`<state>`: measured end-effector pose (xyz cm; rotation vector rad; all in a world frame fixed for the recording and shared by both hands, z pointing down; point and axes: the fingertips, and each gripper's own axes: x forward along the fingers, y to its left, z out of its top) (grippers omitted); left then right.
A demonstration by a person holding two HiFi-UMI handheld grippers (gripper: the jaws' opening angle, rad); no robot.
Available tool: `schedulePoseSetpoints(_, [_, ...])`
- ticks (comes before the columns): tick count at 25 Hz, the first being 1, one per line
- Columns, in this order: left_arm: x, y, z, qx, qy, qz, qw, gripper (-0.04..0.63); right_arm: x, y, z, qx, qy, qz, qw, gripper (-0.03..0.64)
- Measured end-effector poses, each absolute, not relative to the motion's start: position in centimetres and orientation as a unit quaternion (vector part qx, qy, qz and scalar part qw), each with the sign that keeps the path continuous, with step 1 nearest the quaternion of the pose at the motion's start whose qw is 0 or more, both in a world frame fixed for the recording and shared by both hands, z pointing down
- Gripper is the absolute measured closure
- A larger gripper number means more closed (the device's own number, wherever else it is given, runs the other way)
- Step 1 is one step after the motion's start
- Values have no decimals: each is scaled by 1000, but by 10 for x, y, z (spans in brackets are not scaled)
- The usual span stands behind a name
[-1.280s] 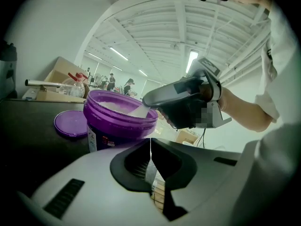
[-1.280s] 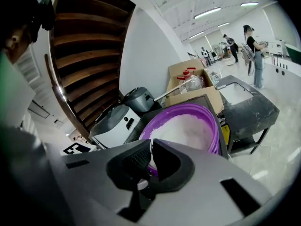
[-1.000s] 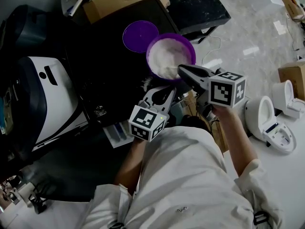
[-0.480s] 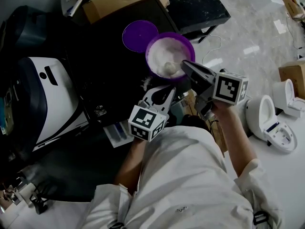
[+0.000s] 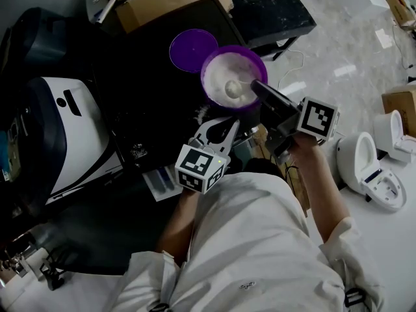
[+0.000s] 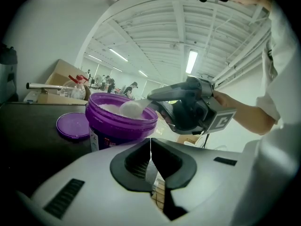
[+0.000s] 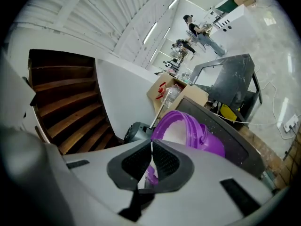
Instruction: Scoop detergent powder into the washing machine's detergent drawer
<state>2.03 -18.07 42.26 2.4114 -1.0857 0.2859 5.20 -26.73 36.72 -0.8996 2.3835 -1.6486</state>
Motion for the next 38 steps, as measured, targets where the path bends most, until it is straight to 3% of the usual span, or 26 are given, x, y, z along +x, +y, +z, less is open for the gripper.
schedulePoseSetpoints(13, [13,-171,416,861,-442,102,232,575,67,-271,382,-261,676,-670,160,604])
schedulePoseSetpoints(38, [2,-100,381,805,-554,79,195,575,88,-192,355,-195,697,-673,152,604])
